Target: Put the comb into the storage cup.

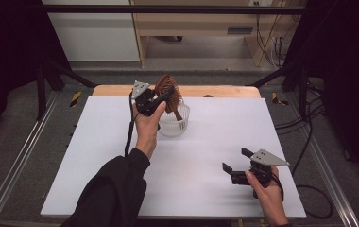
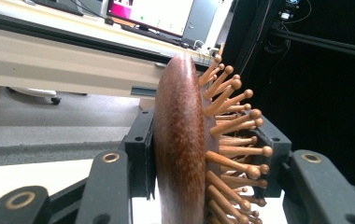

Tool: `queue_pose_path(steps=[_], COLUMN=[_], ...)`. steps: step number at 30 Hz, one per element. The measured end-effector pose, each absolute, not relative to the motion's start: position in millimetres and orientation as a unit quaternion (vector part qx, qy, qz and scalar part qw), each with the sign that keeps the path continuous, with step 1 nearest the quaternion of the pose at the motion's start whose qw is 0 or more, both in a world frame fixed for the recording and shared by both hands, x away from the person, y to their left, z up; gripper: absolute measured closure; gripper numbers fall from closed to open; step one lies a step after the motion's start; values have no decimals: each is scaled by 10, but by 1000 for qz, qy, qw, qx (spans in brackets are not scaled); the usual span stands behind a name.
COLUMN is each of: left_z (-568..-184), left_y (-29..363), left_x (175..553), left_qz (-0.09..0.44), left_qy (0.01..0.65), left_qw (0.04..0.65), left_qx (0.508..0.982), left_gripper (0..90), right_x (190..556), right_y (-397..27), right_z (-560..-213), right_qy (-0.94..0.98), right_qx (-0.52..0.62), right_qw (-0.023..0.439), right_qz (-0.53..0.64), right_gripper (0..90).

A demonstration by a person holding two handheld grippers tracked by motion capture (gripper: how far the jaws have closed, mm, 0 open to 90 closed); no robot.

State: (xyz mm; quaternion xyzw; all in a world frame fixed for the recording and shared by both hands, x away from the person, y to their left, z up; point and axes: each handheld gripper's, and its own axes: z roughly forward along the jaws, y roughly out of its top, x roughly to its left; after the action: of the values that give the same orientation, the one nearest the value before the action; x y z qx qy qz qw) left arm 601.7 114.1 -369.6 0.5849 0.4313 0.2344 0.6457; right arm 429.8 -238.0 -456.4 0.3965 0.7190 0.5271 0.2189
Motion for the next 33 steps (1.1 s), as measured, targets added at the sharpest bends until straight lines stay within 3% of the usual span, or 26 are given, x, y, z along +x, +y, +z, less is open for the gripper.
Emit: queue_pose_path(steps=[15,33], left_z=[-3763,-3862], left_y=[1164,1571], left_x=[6009,6008], left_qz=[230,211], left_qy=[426,442], left_qw=[645,632], left_qx=[591,600], left_gripper=[510,475], right_x=[4301,4317], right_y=[-2369,-2327], right_z=[-4570,-4590], right_qy=[721,728], right_qx=[396,393], right_qw=[217,215], right_qz=[526,519], right_gripper=[39,39])
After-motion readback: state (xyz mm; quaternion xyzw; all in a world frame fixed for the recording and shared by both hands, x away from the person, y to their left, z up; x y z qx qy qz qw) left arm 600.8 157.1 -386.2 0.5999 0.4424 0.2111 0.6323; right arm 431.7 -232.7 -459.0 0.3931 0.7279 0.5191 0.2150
